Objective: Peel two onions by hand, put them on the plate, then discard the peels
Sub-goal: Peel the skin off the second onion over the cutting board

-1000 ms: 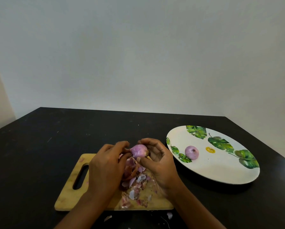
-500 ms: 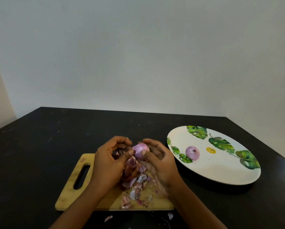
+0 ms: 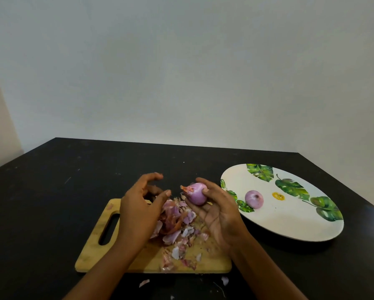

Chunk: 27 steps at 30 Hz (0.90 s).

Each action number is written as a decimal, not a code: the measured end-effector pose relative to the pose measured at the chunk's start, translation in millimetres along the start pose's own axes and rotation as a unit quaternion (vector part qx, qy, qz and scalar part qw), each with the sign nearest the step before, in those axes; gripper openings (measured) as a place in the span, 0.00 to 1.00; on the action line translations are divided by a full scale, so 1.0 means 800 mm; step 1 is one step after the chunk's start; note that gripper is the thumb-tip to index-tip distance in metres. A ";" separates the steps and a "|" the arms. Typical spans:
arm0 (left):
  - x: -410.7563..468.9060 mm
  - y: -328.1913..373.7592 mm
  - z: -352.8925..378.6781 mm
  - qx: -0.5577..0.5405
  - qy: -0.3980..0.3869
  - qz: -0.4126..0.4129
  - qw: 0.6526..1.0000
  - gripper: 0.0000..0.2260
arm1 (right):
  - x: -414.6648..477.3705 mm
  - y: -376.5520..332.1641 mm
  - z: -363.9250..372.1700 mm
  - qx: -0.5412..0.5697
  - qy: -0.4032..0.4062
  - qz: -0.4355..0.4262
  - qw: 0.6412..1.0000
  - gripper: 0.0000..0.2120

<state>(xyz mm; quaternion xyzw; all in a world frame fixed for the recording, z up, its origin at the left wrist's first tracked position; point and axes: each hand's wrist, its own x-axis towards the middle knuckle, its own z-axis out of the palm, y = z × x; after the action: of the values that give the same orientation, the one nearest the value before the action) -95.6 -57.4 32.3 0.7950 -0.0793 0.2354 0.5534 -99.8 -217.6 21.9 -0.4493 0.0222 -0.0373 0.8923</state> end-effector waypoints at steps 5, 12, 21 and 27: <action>-0.002 0.008 0.000 -0.047 -0.027 0.036 0.998 0.19 | -0.003 0.001 0.002 -0.041 -0.042 0.005 0.998 0.18; -0.007 0.007 0.003 0.006 -0.036 0.078 0.996 0.15 | -0.002 0.005 0.000 -0.106 -0.057 -0.017 0.993 0.10; -0.013 0.004 0.008 0.165 -0.082 0.167 0.968 0.15 | 0.004 0.015 -0.005 -0.205 -0.036 -0.066 0.976 0.09; -0.007 0.003 0.008 0.030 -0.100 0.074 0.992 0.13 | 0.001 0.011 0.002 -0.125 -0.049 -0.028 0.991 0.09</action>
<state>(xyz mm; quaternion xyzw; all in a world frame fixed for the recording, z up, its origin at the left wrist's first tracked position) -99.8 -64.8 29.9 0.8229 -0.1853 0.1972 0.4996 -98.5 -210.9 15.5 -0.5593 -0.0299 -0.0369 0.8276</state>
